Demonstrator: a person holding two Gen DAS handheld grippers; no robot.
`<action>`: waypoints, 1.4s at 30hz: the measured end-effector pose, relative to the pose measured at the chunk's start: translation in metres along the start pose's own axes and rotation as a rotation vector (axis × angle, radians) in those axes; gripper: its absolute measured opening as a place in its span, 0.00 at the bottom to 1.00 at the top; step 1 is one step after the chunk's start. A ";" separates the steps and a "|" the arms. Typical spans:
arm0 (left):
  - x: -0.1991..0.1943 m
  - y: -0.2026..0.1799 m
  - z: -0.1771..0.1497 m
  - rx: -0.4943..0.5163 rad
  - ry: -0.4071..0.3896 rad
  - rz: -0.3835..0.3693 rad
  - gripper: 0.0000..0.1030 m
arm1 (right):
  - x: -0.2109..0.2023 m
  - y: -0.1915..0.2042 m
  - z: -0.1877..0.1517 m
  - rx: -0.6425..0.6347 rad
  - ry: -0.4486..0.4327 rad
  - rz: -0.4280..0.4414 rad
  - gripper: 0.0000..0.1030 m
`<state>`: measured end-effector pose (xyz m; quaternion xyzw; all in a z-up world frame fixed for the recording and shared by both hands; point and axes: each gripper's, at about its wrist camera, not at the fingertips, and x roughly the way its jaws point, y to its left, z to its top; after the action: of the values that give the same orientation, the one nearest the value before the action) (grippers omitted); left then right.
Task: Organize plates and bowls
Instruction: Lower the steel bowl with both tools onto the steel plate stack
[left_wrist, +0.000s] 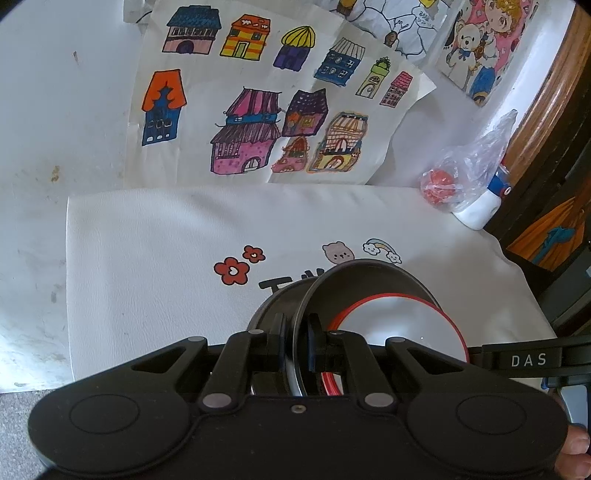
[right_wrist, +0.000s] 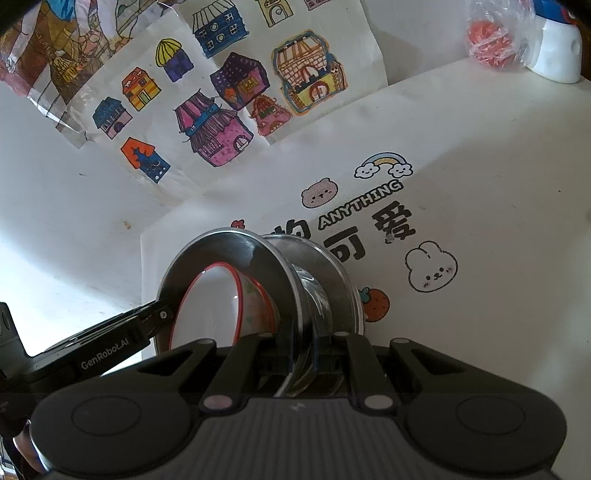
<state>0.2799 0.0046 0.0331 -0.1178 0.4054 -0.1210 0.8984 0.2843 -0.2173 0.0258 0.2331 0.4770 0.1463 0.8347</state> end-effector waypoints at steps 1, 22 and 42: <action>0.000 0.000 0.000 0.000 0.000 0.001 0.09 | 0.000 0.001 0.000 0.000 0.000 -0.001 0.12; 0.009 0.001 0.002 -0.004 0.018 0.009 0.09 | 0.010 -0.003 0.006 0.008 0.035 -0.007 0.12; 0.019 -0.001 0.007 0.006 0.008 0.026 0.09 | 0.017 -0.004 0.012 0.011 0.019 -0.005 0.12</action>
<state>0.2971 -0.0018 0.0247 -0.1095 0.4102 -0.1112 0.8986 0.3035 -0.2154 0.0168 0.2352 0.4864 0.1439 0.8291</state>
